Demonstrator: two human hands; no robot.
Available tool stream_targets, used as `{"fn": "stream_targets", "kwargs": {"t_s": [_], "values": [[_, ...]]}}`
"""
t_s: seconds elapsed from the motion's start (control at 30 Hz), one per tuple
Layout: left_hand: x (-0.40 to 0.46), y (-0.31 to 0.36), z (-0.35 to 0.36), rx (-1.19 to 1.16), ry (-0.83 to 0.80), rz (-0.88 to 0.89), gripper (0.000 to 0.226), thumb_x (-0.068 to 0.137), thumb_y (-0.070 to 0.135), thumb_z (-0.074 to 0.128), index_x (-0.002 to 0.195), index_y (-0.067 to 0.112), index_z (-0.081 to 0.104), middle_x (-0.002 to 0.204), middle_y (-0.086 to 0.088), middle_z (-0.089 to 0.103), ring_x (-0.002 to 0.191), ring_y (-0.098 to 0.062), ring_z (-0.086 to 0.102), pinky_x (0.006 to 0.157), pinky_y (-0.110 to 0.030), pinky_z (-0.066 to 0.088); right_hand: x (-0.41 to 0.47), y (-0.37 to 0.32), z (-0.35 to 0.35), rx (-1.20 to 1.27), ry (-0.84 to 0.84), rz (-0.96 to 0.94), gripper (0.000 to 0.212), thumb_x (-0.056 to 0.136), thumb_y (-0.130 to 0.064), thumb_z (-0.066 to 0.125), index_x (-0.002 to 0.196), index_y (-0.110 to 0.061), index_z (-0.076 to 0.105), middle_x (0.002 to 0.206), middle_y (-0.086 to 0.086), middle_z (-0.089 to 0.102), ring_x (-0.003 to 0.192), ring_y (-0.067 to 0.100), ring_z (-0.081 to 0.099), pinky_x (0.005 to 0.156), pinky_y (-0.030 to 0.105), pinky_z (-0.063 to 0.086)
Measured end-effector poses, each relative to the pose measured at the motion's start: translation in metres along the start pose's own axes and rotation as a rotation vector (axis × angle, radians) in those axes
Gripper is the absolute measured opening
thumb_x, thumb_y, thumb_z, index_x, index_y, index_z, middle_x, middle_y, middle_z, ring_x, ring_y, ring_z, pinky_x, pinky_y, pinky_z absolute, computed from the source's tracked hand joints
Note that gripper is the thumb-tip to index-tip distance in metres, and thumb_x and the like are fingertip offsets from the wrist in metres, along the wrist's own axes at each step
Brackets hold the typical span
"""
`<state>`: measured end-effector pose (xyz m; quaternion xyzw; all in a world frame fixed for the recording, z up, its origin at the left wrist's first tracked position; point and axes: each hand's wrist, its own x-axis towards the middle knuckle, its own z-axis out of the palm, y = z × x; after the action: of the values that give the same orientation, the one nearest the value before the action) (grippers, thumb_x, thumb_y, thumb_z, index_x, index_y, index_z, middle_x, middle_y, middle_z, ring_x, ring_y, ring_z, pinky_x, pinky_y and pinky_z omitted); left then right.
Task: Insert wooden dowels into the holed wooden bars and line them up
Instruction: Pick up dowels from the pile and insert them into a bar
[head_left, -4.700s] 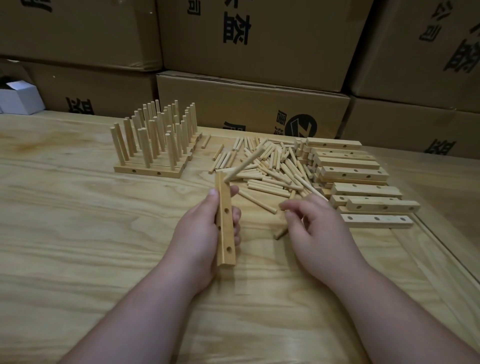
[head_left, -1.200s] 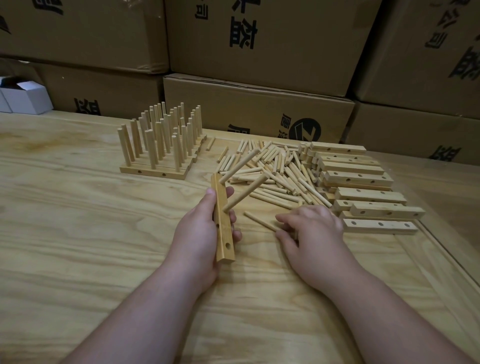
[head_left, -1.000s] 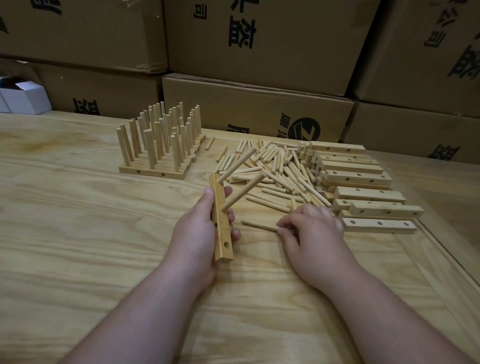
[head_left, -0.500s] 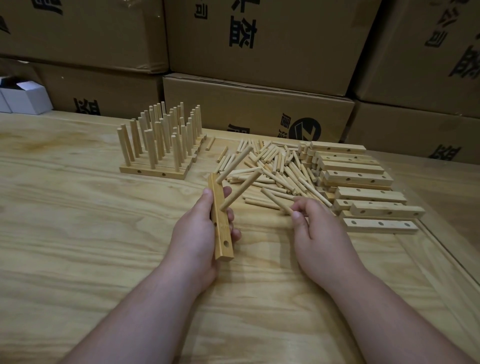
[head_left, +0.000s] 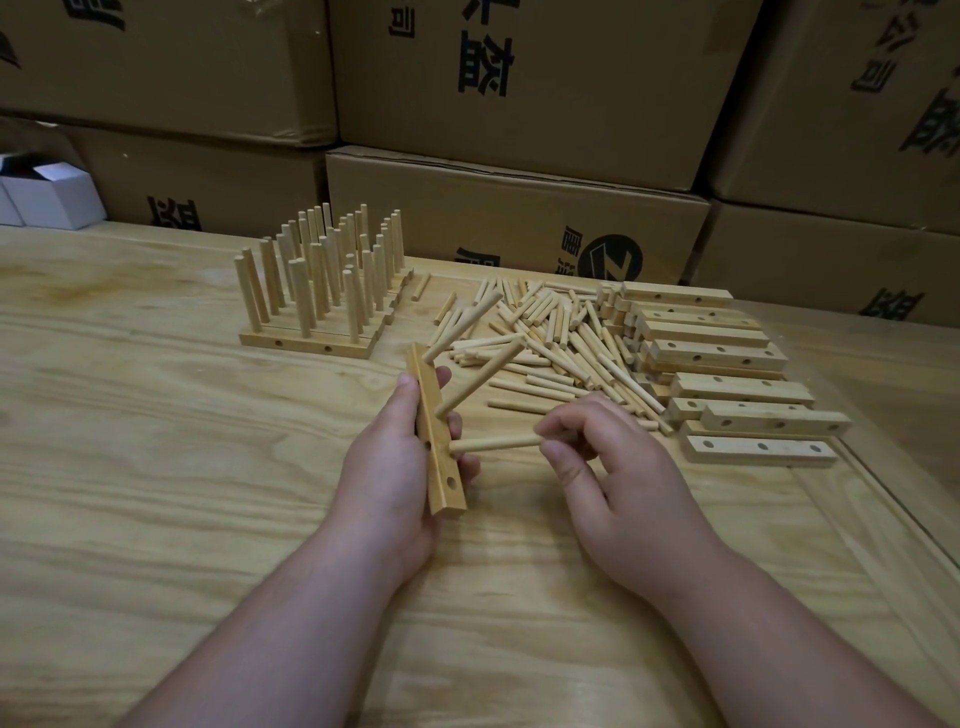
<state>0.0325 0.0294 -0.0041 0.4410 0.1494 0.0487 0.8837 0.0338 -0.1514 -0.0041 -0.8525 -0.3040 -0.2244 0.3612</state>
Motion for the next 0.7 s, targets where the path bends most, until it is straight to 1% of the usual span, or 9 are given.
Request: {"fn": "stream_targets", "kwargs": {"t_s": [0.13,0.23,0.33,0.43,0.53,0.7], "values": [[-0.002,0.003,0.001,-0.011,-0.024,0.035,0.038,0.103,0.053,0.045,0.112,0.031,0.075,0.065,0.004,0.052,0.051,-0.009,0.044,0.051,-0.028,0.042,0.0,0.0,-0.002,0.046,-0.023,-0.038,0.01,0.096,-0.015,0.057,0.102,-0.02,0.064,0.096,-0.017,0.055,0.09,0.009,0.056,0.076,0.017,0.043],[-0.004,0.005,0.002,-0.037,-0.024,0.089,0.036,0.103,0.054,0.045,0.111,0.036,0.075,0.066,0.004,0.05,0.053,-0.009,0.043,0.048,-0.026,0.04,-0.001,-0.002,-0.001,0.044,-0.068,-0.057,0.012,0.097,-0.018,0.056,0.103,-0.02,0.066,0.097,-0.011,0.058,0.092,0.011,0.058,0.076,0.026,0.047],[-0.005,0.006,0.002,-0.07,-0.024,0.122,0.036,0.103,0.054,0.043,0.11,0.037,0.074,0.067,0.004,0.049,0.055,-0.009,0.043,0.051,-0.028,0.04,-0.002,-0.003,-0.002,0.035,-0.091,-0.055,0.012,0.096,-0.018,0.058,0.103,-0.019,0.068,0.096,-0.01,0.058,0.092,0.01,0.057,0.077,0.03,0.048],[-0.004,0.005,0.002,-0.051,-0.022,0.15,0.037,0.104,0.054,0.042,0.109,0.038,0.075,0.067,0.004,0.048,0.055,-0.009,0.042,0.053,-0.028,0.04,-0.001,-0.005,-0.003,0.034,-0.097,-0.048,0.012,0.095,-0.019,0.059,0.103,-0.019,0.068,0.094,-0.01,0.058,0.091,0.01,0.057,0.077,0.03,0.048],[-0.005,0.002,0.003,-0.004,-0.024,0.195,0.037,0.104,0.054,0.042,0.104,0.039,0.076,0.065,0.005,0.048,0.057,-0.01,0.043,0.053,-0.028,0.04,-0.002,-0.008,-0.003,0.02,-0.101,-0.045,0.013,0.095,-0.021,0.059,0.101,-0.018,0.07,0.091,-0.012,0.058,0.09,0.008,0.057,0.078,0.026,0.047],[-0.003,0.001,0.0,-0.042,-0.068,0.181,0.037,0.104,0.052,0.044,0.112,0.032,0.074,0.07,0.002,0.045,0.057,-0.011,0.043,0.052,-0.029,0.041,-0.003,-0.012,-0.003,0.018,-0.102,-0.022,0.014,0.094,-0.026,0.061,0.098,-0.02,0.073,0.083,-0.015,0.062,0.083,0.005,0.06,0.074,0.021,0.047]]}}
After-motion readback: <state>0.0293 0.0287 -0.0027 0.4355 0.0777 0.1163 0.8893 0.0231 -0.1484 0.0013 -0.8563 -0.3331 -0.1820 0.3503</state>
